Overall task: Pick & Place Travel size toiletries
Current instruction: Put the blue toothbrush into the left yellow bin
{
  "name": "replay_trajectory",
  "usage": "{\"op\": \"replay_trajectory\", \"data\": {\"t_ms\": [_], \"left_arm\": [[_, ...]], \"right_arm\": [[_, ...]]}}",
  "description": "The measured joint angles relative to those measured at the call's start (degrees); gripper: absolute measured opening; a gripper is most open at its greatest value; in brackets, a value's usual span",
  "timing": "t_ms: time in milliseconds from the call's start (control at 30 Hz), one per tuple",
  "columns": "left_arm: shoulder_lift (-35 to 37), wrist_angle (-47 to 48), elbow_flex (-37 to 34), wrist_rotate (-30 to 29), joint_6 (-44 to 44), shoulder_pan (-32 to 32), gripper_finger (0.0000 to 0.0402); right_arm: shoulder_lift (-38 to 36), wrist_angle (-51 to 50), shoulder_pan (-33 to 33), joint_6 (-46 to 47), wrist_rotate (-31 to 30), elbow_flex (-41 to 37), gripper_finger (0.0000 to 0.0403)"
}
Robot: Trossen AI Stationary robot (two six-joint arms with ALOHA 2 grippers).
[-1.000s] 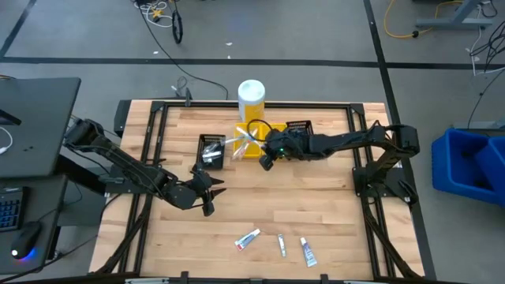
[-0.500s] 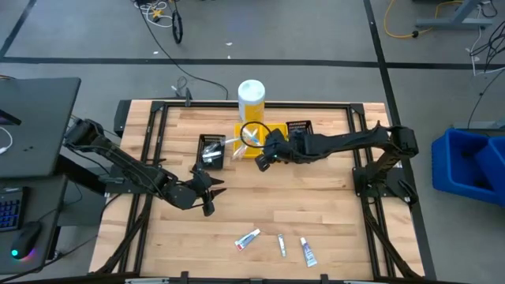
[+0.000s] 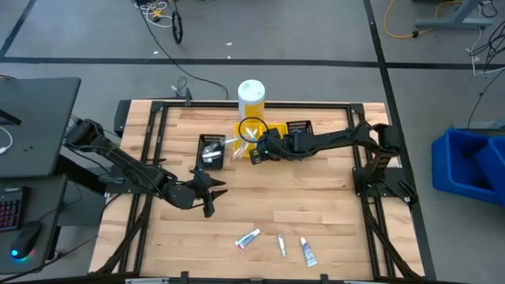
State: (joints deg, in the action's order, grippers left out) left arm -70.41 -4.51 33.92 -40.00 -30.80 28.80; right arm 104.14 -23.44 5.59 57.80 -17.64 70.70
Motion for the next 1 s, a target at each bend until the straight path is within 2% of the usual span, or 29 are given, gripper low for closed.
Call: {"op": "replay_trajectory", "data": {"t_ms": [200, 533, 800, 900, 1000], "left_arm": [[0.0, 0.0, 0.0, 0.2, 0.1, 0.0, 0.0134], [0.0, -0.1, 0.0, 0.2, 0.3, 0.0, 0.0134], [0.0, -0.1, 0.0, 2.4, 3.2, 0.0, 0.0134], [0.0, -0.4, -0.1, 4.2, 4.5, 0.0, 0.0134], [0.0, -0.6, -0.1, 4.7, 4.6, 0.0, 0.0134]], "right_arm": [[-0.1, 4.0, 1.7, -2.2, 4.7, 0.0, 0.0119], [-0.1, 8.8, 2.9, -3.1, 4.6, 0.0, 0.0171], [-1.8, 10.9, 2.4, -22.1, 5.2, 0.0, 0.0172], [-3.5, 7.6, 1.2, -27.9, 5.8, 0.0, 0.0168], [-4.1, 3.0, 0.1, -29.4, 5.9, 0.1, 0.0163]]}}
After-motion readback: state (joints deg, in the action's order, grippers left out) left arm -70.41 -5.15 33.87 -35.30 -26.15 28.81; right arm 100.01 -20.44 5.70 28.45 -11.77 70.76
